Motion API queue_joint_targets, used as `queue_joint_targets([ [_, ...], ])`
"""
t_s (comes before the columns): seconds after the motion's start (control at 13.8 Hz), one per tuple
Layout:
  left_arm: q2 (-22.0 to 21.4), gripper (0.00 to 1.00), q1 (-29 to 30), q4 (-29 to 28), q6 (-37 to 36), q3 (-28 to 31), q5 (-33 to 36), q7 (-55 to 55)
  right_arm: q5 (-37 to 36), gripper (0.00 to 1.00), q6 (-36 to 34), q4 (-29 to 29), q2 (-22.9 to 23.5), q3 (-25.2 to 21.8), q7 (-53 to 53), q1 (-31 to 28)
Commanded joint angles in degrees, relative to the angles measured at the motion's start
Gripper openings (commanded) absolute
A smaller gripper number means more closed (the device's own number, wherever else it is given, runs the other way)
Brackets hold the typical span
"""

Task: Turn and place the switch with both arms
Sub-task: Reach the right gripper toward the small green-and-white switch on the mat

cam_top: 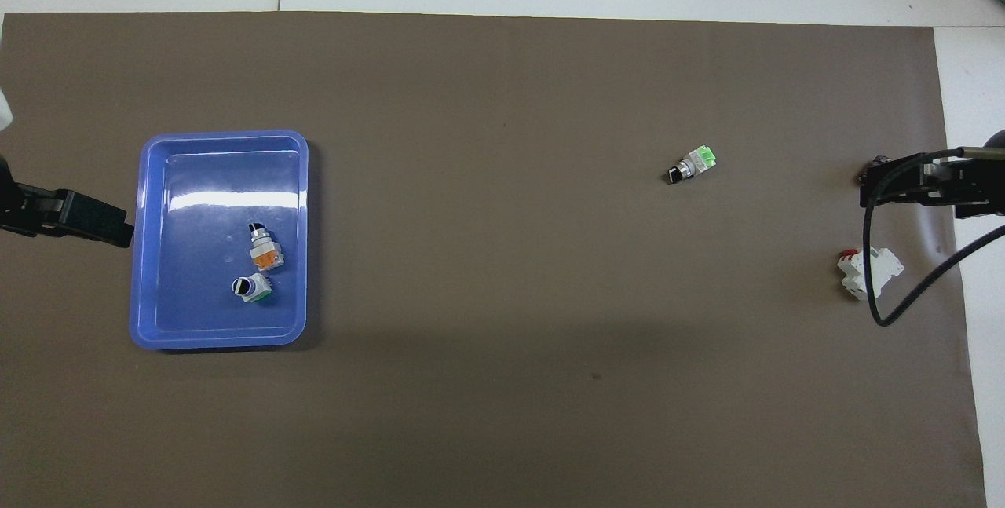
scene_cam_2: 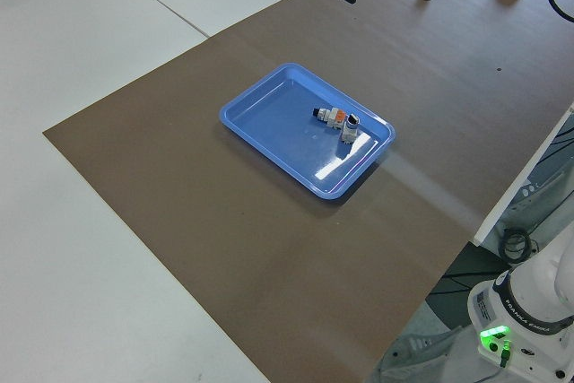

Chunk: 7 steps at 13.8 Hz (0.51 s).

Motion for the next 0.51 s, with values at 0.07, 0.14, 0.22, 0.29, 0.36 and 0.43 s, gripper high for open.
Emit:
queue_joint_targets([
  [0.07, -1.8, 1.0, 0.07, -1.93, -0.31, 0.65, -0.28, -0.79, 0.15, 1.0, 1.06, -2.1, -1.76, 0.13, -0.54, -0.6],
  [0.14, -1.89, 1.0, 0.25, -1.93, -0.22, 0.73, -0.28, -0.79, 0.15, 1.0, 1.06, -2.1, -1.76, 0.13, -0.62, -0.6],
  [0.22, -1.97, 1.0, 0.34, -1.93, -0.31, 1.17, -0.28, -0.7, 0.24, 1.0, 0.97, -2.1, -1.76, 0.13, -0.54, -0.6],
  [0.29, -2.06, 1.0, 0.43, -1.93, -0.31, 1.35, -0.28, -0.7, 0.15, 1.0, 1.06, -2.1, -1.76, 0.05, -0.45, -0.6],
  [0.36, -2.06, 1.0, 0.43, -2.01, -0.31, 1.44, -0.28, -0.7, 0.07, 1.0, 1.41, -2.45, -1.85, 0.05, -0.36, -0.51],
  [0.43, -2.06, 1.0, 0.43, -1.93, -0.31, 1.44, -0.28, -0.7, 0.07, 1.0, 2.72, -3.41, -2.19, 0.05, 2.51, -0.43],
])
